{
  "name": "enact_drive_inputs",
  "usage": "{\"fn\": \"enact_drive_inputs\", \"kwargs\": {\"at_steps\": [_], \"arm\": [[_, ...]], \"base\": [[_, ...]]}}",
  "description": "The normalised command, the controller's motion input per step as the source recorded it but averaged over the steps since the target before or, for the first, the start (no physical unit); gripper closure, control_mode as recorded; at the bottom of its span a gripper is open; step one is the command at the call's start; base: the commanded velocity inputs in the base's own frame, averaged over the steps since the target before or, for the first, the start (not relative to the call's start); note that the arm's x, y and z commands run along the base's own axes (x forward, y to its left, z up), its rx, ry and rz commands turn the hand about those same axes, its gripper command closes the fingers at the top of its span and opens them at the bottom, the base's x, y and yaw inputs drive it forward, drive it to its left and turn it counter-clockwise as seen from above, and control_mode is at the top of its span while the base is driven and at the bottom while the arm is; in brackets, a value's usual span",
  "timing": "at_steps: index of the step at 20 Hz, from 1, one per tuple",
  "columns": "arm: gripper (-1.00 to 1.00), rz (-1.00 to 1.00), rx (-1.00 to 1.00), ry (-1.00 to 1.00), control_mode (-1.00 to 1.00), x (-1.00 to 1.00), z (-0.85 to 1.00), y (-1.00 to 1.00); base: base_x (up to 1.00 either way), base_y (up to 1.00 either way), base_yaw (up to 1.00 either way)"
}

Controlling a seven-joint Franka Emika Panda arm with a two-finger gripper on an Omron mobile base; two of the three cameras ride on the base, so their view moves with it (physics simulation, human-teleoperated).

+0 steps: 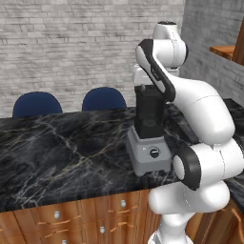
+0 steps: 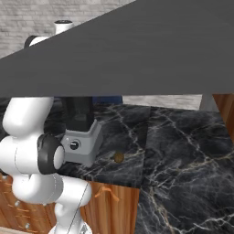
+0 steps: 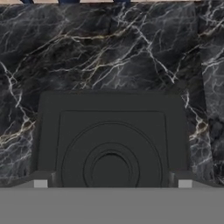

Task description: Open the blender lid, put the kiwi in the blender, close the lid, and start the blender.

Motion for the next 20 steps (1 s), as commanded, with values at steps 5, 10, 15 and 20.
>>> {"fn": "enact_drive_inputs", "kwargs": {"at_steps": [5, 10, 15, 20], "arm": [[-1.00, 0.00, 0.00, 0.04, -1.00, 0.08, -0.30, 0.21], [-1.00, 0.00, 0.00, 0.04, -1.00, 0.19, -0.26, 0.14], [-1.00, 0.00, 0.00, 0.00, -1.00, 0.27, -0.20, 0.01], [-1.00, 0.02, 0.00, 0.00, -1.00, 0.12, -0.29, 0.00]], "base": [[0.00, 0.00, 0.00], [0.00, 0.00, 0.00], [0.00, 0.00, 0.00], [0.00, 0.00, 0.00]]}}
